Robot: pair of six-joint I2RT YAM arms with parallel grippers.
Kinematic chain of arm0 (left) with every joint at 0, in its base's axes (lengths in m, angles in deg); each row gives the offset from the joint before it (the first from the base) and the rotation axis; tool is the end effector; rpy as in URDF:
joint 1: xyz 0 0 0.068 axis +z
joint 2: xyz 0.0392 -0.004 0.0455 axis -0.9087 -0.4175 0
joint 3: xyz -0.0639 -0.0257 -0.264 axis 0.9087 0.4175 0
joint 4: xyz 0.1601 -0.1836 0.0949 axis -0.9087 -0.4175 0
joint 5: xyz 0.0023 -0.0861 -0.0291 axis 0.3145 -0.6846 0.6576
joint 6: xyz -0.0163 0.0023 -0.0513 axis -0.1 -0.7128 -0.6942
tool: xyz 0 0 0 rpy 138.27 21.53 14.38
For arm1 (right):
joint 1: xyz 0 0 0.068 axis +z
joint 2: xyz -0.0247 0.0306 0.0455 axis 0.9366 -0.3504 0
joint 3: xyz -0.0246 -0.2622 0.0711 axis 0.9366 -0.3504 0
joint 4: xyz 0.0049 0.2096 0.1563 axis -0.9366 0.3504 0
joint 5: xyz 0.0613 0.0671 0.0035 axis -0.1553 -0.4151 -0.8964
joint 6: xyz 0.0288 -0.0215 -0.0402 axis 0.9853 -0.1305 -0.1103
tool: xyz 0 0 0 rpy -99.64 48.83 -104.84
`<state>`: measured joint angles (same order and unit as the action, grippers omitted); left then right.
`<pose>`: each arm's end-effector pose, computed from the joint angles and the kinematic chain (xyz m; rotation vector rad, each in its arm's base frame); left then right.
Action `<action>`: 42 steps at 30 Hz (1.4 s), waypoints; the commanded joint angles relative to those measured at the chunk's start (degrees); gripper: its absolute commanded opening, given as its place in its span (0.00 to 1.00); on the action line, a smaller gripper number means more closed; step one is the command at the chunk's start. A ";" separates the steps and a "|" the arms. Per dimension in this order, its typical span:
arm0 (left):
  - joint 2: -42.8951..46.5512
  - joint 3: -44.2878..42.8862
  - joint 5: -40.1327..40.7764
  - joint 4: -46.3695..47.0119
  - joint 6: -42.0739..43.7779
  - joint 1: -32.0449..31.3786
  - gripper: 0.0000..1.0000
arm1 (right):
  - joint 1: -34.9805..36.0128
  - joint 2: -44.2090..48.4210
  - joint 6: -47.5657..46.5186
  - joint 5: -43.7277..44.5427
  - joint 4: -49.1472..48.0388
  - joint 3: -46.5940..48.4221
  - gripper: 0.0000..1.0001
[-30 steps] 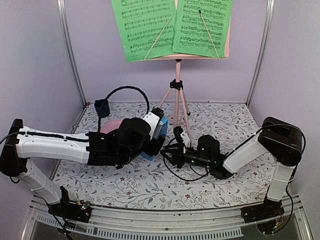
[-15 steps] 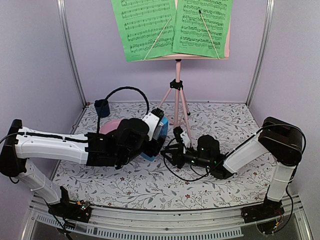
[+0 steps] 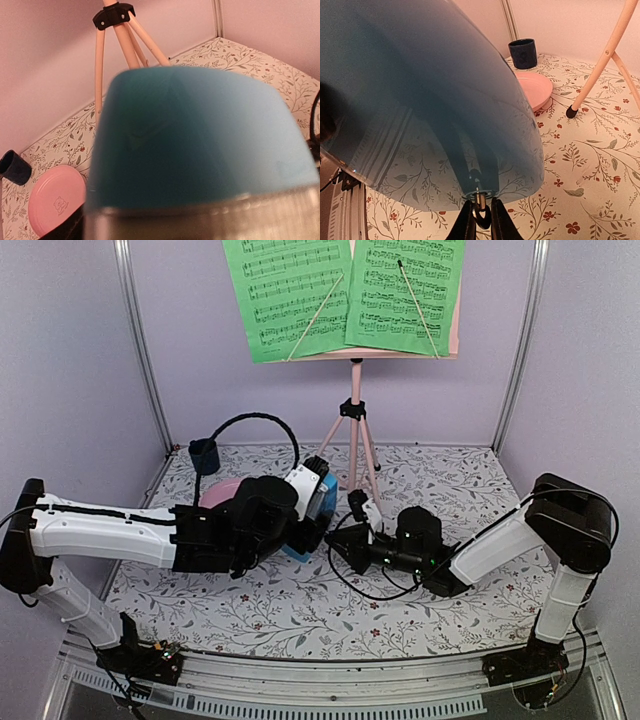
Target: Set up the instrument practice props
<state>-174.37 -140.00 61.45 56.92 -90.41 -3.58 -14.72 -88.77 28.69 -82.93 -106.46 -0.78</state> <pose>0.1415 -0.3047 0.2779 0.6172 1.8286 -0.2003 0.1991 0.2896 0.1545 -0.7398 1.6825 0.9707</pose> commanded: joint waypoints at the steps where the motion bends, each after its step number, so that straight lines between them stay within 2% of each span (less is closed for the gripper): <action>1: 1.33 -0.75 0.39 6.02 0.72 -0.88 0.24 | 0.38 1.64 -0.09 0.61 0.28 0.74 0.07; 4: 1.32 -0.37 0.29 6.56 0.96 -0.89 0.24 | 0.43 1.74 0.40 0.36 0.24 0.66 0.00; 12: 2.47 2.92 -0.82 9.25 1.04 -0.87 0.23 | 0.40 3.32 2.44 -2.10 -1.05 -0.47 0.00; 26: 8.74 13.85 -8.58 23.00 5.51 -1.05 0.21 | -4.96 3.77 12.36 -11.28 -7.92 -3.04 0.00; 34: 8.05 14.71 -8.01 23.51 5.26 -0.92 0.21 | -6.24 3.36 14.67 -14.13 -8.05 -2.71 0.01; 36: 6.91 13.47 -8.51 22.27 3.53 0.08 0.21 | -6.19 3.97 13.17 -15.69 -6.33 -2.92 0.14; 39: 4.77 12.01 -10.94 21.47 0.57 2.32 0.21 | -6.20 6.01 11.62 -14.94 -4.14 -4.92 0.39; 42: 2.62 11.81 -13.56 23.18 -1.51 4.27 0.21 | -6.17 9.05 10.17 -14.15 -0.92 -7.57 0.53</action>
<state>-169.89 -125.40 52.12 75.83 -88.26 -1.61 -20.45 -84.24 40.74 -98.18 -109.57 -5.61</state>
